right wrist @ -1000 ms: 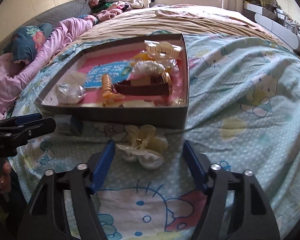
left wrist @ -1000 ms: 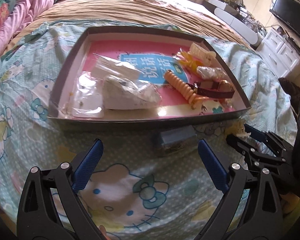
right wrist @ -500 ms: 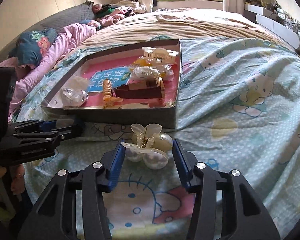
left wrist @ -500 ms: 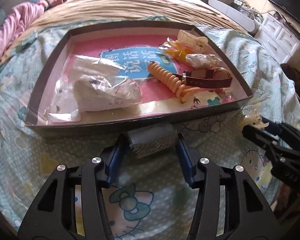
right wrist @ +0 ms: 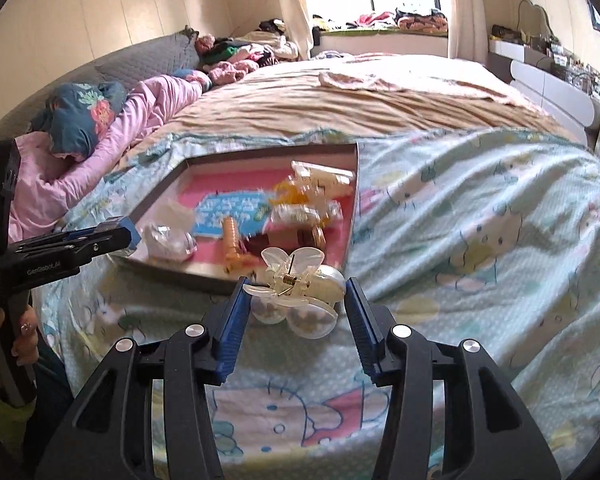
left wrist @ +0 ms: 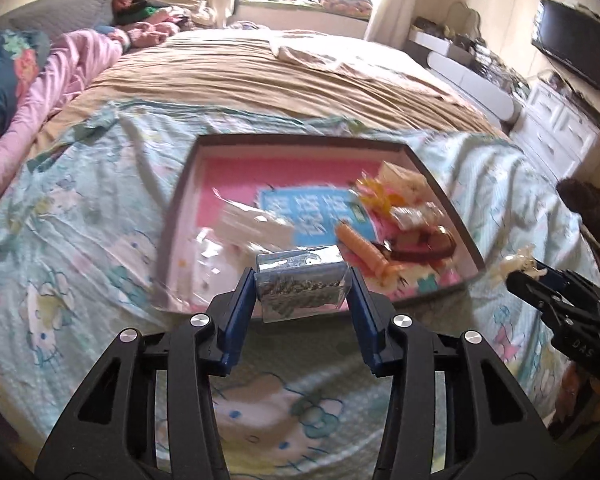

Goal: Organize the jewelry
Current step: 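Carry both items into the tray and open both tools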

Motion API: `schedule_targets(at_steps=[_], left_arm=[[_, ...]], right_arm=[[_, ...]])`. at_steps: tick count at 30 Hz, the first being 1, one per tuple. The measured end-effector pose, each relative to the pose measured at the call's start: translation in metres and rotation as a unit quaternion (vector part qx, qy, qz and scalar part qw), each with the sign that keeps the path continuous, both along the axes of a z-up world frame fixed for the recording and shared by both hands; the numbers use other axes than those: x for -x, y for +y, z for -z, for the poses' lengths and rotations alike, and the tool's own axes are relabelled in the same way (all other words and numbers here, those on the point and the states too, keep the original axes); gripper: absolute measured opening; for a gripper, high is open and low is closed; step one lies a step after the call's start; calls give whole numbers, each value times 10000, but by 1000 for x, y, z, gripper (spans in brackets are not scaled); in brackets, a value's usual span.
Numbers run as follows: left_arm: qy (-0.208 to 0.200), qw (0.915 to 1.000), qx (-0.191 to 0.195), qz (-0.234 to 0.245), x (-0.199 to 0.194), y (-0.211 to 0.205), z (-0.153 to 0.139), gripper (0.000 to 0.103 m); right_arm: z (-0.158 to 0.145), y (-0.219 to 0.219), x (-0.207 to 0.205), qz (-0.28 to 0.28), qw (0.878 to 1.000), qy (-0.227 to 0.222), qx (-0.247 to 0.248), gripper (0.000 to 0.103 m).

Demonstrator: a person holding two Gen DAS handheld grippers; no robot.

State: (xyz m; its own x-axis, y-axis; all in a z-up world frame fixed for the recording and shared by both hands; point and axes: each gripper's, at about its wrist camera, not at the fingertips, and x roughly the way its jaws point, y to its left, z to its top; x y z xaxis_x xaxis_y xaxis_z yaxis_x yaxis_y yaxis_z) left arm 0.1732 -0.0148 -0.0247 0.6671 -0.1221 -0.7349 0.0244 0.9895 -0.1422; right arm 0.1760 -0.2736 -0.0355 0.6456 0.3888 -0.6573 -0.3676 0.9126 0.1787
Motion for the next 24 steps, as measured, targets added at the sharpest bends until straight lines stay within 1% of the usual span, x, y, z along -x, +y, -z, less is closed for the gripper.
schedule_targets(at_steps=[4, 11, 18, 24], left_arm=[[-71, 9998, 103, -165, -9, 12, -6, 37], [-101, 9994, 253, -196, -28, 17, -8, 37], [70, 9997, 195, -159, -45, 14, 3, 37], [114, 9997, 162, -107, -53, 11, 10, 37]], right_arm=[[-9, 7, -5, -31, 9999, -149, 14, 46], [-21, 24, -20, -82, 9994, -336, 72, 46], [-23, 37, -38, -78, 9990, -409, 157, 46], [-19, 42, -52, -15, 9991, -388, 173, 46]])
